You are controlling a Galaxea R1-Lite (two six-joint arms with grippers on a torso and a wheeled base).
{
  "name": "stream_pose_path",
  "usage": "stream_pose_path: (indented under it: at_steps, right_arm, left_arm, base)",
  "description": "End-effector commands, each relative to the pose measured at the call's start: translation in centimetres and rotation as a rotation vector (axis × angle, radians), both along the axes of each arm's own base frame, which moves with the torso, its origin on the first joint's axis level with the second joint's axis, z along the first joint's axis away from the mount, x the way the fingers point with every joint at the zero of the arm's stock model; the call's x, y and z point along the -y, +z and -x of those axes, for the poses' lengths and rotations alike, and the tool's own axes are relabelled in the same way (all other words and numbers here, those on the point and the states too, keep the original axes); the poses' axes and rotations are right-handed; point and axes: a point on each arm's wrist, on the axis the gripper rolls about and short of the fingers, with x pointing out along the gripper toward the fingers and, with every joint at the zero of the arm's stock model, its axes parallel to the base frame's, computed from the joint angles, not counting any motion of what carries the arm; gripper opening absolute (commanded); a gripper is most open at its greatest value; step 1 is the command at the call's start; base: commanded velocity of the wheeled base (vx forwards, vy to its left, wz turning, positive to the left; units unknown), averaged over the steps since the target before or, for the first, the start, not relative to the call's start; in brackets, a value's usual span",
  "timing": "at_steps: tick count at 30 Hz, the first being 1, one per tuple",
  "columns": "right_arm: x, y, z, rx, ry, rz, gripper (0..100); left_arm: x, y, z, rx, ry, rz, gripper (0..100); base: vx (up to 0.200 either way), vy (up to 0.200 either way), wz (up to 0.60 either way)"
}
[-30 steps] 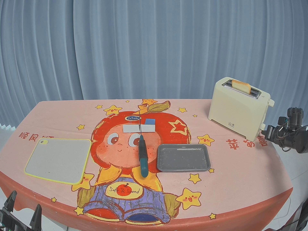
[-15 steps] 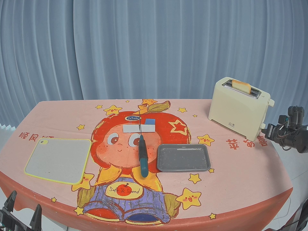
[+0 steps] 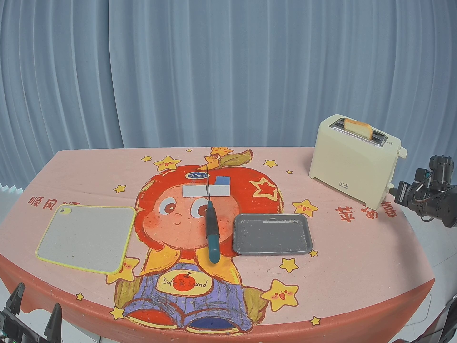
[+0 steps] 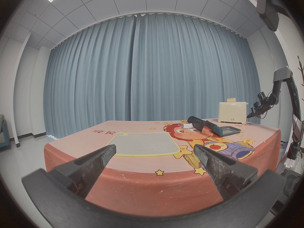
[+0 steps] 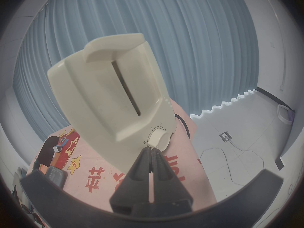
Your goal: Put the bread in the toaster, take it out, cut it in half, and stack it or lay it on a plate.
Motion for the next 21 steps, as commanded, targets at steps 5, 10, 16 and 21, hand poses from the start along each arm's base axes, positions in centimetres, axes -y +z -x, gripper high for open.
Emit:
stream_pose_path:
  at_steps: [5,10,16,21]
  right_arm:
    - [-1.1,0.4,0.9,0.004,0.031,0.004,0]
    - [-1.2,3.1,1.9,0.099,0.029,0.018,0]
    - [-1.8,6.6,4.4,0.211,0.039,0.036,0]
    - [-2.9,8.4,6.5,0.288,0.080,0.050,0]
  left_arm:
    - [0.0,-0.5,-0.1,-0.017,0.001,0.001,100]
    - [0.0,-0.5,-0.1,-0.017,0.001,-0.001,100]
    - [0.0,-0.5,-0.1,-0.017,0.001,0.001,100]
    - [0.0,-0.5,-0.1,-0.017,0.001,0.001,100]
  base:
    - [0.000,0.000,0.00]
    - [0.000,0.000,0.00]
    - [0.000,0.000,0.00]
    - [0.000,0.000,0.00]
